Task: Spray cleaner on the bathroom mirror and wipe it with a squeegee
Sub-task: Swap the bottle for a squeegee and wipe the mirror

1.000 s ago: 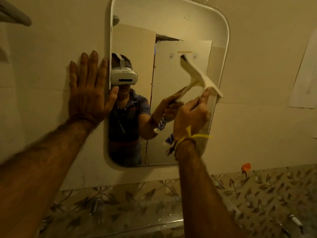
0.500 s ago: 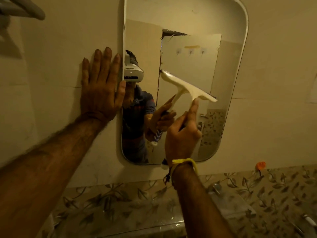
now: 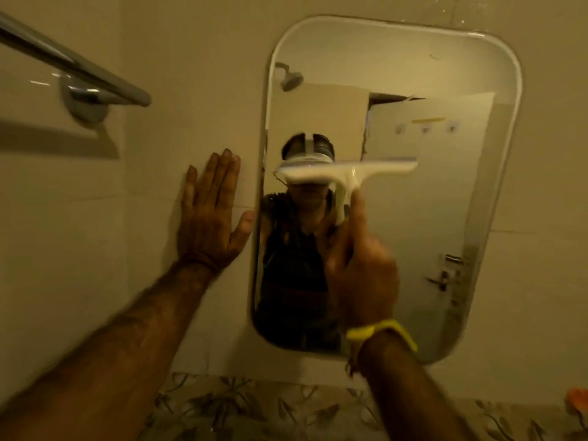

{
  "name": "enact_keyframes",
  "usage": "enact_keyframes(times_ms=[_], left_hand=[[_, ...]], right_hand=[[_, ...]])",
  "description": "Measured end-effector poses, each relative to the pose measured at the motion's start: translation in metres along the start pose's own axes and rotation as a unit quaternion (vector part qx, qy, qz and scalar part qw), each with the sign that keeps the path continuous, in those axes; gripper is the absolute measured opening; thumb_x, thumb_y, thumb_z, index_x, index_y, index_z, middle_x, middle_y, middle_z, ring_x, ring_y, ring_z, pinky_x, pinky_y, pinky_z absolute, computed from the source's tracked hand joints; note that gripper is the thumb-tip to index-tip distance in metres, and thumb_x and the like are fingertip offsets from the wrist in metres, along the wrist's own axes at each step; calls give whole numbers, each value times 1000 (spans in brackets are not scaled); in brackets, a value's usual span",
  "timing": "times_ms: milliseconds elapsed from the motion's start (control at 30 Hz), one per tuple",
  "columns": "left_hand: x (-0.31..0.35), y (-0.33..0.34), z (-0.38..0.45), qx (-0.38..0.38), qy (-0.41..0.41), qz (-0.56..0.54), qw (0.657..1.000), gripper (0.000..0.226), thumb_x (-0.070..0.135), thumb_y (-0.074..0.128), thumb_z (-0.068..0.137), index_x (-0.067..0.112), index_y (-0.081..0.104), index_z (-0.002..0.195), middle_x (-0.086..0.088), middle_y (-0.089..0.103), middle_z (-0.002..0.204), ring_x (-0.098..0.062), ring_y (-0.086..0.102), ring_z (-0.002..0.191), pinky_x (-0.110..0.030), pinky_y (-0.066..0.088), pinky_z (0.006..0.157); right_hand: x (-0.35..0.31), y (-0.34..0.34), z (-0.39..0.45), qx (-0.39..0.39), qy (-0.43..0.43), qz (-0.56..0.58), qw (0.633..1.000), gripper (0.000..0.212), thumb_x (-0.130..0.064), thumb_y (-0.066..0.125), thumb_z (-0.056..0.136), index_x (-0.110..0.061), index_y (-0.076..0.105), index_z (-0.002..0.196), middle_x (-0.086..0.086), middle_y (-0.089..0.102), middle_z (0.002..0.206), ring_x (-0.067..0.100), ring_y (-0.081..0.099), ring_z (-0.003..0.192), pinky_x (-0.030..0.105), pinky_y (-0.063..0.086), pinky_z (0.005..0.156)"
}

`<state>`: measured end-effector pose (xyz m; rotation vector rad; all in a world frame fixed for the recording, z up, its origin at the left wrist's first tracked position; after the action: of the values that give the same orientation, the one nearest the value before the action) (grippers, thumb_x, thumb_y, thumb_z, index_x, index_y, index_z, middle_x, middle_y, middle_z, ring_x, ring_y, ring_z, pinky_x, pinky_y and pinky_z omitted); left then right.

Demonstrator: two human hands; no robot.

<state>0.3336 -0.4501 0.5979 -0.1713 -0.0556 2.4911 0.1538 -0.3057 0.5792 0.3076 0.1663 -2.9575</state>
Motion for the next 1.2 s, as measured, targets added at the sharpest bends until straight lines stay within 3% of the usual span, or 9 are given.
enact_keyframes(times_ms=[167,300,400,600,800,900,967,1067,1200], left_hand=[[-4,1,-1,-2,-24,15,1000,80,46,36,95,-1,22,158,-16,22,167,-29,18,156,-55,10,126],[-4,3,-1,-1,-29,20,999,79,50,35,97,1,23,158,-13,20,167,-27,17,156,-53,9,127],[-3,6,-2,-3,-15,20,1000,78,54,31,99,5,21,159,-12,19,168,-26,13,157,-50,5,128],[-1,6,-1,-7,-3,17,1000,73,46,29,98,3,24,158,-15,25,166,-26,16,156,-44,0,129],[4,8,-3,-16,35,7,999,71,44,31,99,5,26,158,-15,26,165,-28,18,155,-46,4,129],[9,11,-2,-27,47,19,998,68,43,33,101,6,28,158,-14,27,165,-29,21,155,-50,12,128],[11,9,-1,-26,40,32,998,67,43,35,101,5,31,157,-15,30,164,-30,24,154,-53,17,126],[14,5,-1,-23,33,35,999,68,45,40,101,3,37,154,-17,34,162,-34,28,152,-57,21,124],[23,8,-1,-23,-7,17,1000,77,50,44,98,-2,34,154,-20,29,163,-37,23,153,-61,15,124]], right_hand=[[-31,14,65,2,-55,12,998,54,-12,50,98,-17,35,150,-3,42,61,12,35,48,20,26,45],[-9,18,-2,-83,-57,40,994,52,-15,44,102,-20,30,152,8,62,80,19,54,63,34,54,53],[-2,12,-23,-110,-51,19,992,54,-13,50,100,-20,34,150,10,66,85,21,58,65,34,56,53],[-21,12,52,-7,-15,-2,1000,49,-16,50,101,-16,38,148,-5,41,61,1,27,46,10,18,48],[21,3,-70,-86,2,-42,995,51,-15,52,96,-15,41,146,11,68,75,0,24,50,3,11,57],[19,-4,-32,-25,6,-26,999,49,-25,41,100,-14,40,147,4,56,63,-1,29,45,8,26,46],[13,-9,13,26,21,-9,999,50,-32,35,101,-14,36,148,3,53,60,13,43,44,26,43,42],[10,-11,15,26,29,9,999,49,-27,40,102,-13,35,148,2,51,59,15,44,46,24,40,46],[28,-8,-70,-28,54,-7,998,60,-5,61,93,-12,37,147,-9,45,63,8,37,44,15,28,48]])
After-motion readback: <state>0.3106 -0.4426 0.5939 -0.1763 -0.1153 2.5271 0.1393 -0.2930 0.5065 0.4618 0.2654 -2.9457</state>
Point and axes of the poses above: each hand's wrist, its own z-axis towards the middle knuckle, its own y-axis out of the palm, x = y × z, the point moved 8 cm from there along z, towards the middle knuckle
